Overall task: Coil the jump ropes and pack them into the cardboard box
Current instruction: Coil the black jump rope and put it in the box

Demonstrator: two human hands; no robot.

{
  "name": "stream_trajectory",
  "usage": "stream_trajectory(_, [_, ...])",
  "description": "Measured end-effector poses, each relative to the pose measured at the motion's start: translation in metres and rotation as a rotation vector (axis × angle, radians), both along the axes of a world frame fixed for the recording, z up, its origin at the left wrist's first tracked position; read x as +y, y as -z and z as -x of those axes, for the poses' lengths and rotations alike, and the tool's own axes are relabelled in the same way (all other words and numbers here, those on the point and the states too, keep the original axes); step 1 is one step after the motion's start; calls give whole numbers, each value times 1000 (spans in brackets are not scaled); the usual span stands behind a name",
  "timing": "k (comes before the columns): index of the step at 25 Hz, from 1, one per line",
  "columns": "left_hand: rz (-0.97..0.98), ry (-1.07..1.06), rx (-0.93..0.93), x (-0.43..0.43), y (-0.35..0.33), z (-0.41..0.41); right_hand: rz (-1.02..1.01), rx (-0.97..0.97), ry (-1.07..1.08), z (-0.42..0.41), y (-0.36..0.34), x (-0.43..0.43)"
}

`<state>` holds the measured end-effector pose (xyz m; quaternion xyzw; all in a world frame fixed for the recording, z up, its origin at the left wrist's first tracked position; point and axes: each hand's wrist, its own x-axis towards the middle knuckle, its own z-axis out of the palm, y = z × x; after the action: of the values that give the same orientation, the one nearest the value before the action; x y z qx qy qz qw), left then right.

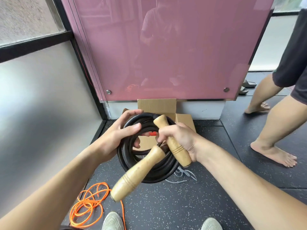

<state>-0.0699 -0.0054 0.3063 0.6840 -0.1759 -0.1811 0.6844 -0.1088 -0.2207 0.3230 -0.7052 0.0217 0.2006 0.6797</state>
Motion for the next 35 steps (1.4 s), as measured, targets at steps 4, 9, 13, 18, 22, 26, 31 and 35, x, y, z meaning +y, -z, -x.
stream_trajectory(4, [235, 155, -2, 13, 0, 1, -317, 198, 69, -9, -5, -4])
stream_trajectory(9, [238, 240, -168, 12, 5, 10, -505, 200, 122, -15, -6, -1])
stream_trajectory(13, [347, -119, -80, -5, 2, 17, -496, 207, 103, -17, 0, 12])
stream_trajectory(18, [380, -185, 8, 0, -1, 11, -488, 172, 89, -20, 1, 9])
stream_trajectory(22, [413, -69, 82, 4, -12, 12, -398, 136, 81, -19, 1, 4])
stream_trajectory(26, [370, -12, -33, 3, -16, 13, -391, 126, 87, -15, -3, 2])
stream_trajectory(31, [419, -159, -98, -4, -24, 15, -580, 171, -11, -17, -3, -9])
stream_trajectory(35, [477, -237, -58, -12, -29, 16, -627, 180, -81, -13, -8, -16])
